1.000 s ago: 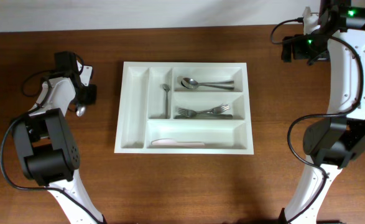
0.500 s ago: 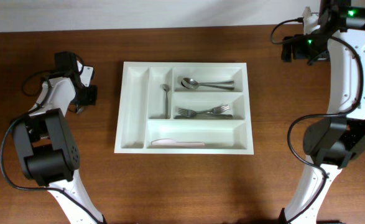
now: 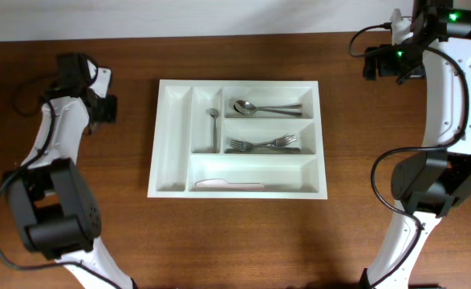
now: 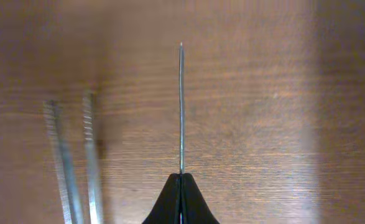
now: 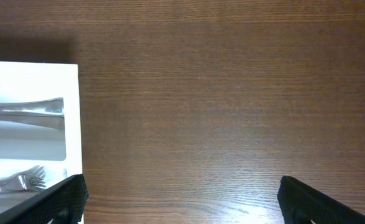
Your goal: Pack container
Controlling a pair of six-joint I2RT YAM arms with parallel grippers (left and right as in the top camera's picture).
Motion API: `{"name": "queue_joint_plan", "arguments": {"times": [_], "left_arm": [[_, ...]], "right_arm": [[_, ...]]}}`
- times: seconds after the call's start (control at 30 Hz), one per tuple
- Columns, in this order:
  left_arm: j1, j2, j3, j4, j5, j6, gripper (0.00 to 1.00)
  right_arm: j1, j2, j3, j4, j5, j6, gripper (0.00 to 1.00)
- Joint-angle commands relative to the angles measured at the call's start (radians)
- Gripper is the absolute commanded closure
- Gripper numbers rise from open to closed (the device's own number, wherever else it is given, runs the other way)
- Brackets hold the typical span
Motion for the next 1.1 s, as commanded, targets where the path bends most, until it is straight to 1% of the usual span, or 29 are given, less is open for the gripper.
{"name": "queue_joint_plan", "arguments": {"times": [0.0,0.13,0.23,0.3,0.33,0.53,0.67,0.8,1.0,1.07], "left_arm": [[-0.027,-0.082,0.026,-0.007,0.027,-0.039,0.98],[-0.092,-0.124,0.027,-0.028,0.061,-0.082,0.98],[-0.169,-0.149,0.027,-0.063,0.077,-0.185,0.98],[-0.222,-0.153,0.027,-0.089,0.126,-0.237,0.98],[-0.256,-0.153,0.027,-0.108,0.158,-0.285,0.98],[-0.357,-0.149,0.027,-0.169,0.169,-0.383,0.98],[-0.411,-0.136,0.026,-0.189,0.168,-0.401,0.98],[-0.447,-0.097,0.026,-0.181,0.169,-0.448,0.98],[-0.46,-0.025,0.026,-0.179,0.172,-0.45,0.98],[-0.46,-0.019,0.026,-0.177,0.172,-0.45,0.97]], "right_arm": [[-0.003,-0.01,0.01,0.0,0.005,0.005,0.01],[-0.003,-0.01,0.01,0.0,0.006,0.005,0.01],[-0.003,-0.01,0.01,0.0,0.005,0.005,0.01],[-0.003,-0.01,0.01,0.0,0.005,0.005,0.01],[-0.003,-0.01,0.01,0.0,0.005,0.005,0.01],[-0.003,-0.01,0.01,0.0,0.005,0.005,0.01],[-0.003,-0.01,0.01,0.0,0.005,0.005,0.01],[-0.003,-0.01,0.01,0.0,0.005,0.005,0.01],[-0.003,-0.01,0.01,0.0,0.005,0.005,0.01],[-0.003,-0.01,0.01,0.0,0.005,0.005,0.01]]}}
